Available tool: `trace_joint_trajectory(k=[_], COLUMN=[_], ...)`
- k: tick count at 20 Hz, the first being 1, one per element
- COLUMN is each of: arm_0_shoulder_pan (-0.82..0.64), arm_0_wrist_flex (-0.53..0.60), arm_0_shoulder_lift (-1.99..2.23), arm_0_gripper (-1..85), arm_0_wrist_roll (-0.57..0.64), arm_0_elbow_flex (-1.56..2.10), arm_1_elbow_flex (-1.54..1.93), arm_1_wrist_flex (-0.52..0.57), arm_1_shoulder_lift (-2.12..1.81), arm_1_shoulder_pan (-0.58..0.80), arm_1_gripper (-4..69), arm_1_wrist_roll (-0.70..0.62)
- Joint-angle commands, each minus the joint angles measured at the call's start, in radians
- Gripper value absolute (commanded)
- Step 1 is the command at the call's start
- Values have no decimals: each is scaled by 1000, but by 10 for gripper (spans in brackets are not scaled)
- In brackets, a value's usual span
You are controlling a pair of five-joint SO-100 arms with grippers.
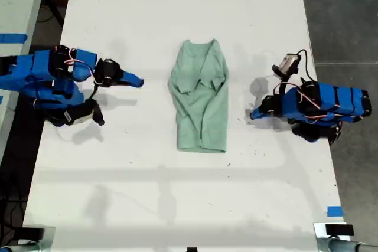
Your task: Fold t shirt
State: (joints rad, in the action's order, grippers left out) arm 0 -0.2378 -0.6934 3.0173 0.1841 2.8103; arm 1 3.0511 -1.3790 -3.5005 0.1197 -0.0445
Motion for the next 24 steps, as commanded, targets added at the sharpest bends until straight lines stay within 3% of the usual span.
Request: trace_joint_trajectory(k=[1, 3, 24], arm_0_shoulder_pan=[-46, -92, -63], arm_0_wrist_flex=[-55, -173, -189], arm_0_shoulder_lift=[383, 591, 586], arm_0_gripper=[0, 0, 0], arm_0_wrist_roll=[-21, -20, -60], arm_0_elbow_flex=[310, 414, 416], arm_1_elbow_flex=[51, 51, 51], arm_1_wrist_flex=[26, 26, 26], arm_1_shoulder_lift=[-5, -5, -5], arm_1_shoulder_pan=[-6, -6, -14], arm_1_gripper=[-2, -2, -2], arm_1_wrist_roll=[-5, -3, 14])
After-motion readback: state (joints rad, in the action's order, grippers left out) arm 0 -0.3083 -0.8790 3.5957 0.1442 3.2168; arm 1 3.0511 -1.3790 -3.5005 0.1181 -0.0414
